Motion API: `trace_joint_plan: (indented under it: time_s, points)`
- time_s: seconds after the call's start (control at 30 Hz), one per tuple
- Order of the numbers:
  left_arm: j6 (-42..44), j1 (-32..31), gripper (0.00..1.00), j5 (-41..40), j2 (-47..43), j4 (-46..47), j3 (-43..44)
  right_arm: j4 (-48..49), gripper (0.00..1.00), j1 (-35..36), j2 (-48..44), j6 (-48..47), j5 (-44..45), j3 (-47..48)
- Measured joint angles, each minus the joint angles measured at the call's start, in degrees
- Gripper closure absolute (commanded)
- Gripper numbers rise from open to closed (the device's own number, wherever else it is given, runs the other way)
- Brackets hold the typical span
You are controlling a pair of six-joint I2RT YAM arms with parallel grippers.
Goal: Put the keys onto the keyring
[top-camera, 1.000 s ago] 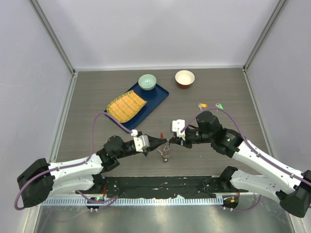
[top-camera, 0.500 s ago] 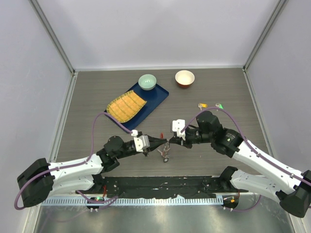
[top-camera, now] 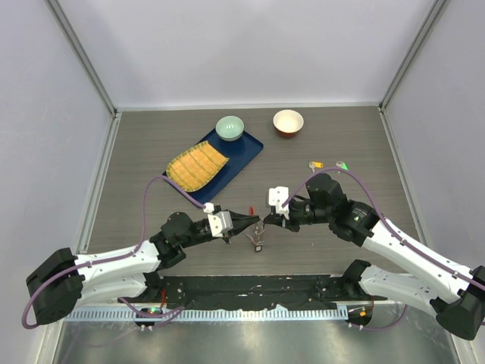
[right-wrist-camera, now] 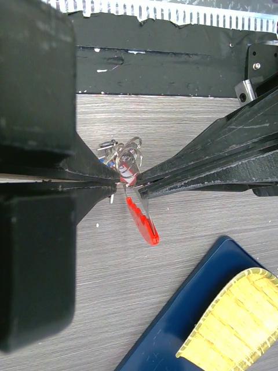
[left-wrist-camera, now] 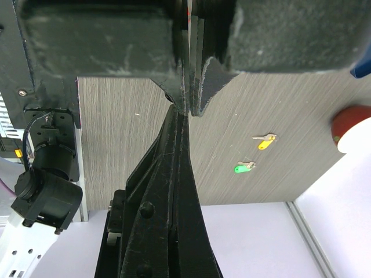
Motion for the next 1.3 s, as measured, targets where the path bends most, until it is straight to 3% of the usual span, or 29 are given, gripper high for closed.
trace_joint_plan:
  time_s: [1.3]
  points:
    - [-0.1, 0.0, 1.0, 2.1, 1.2, 0.5, 0.3, -0.6, 0.99, -0.4, -0.2, -0.2, -1.1, 0.0]
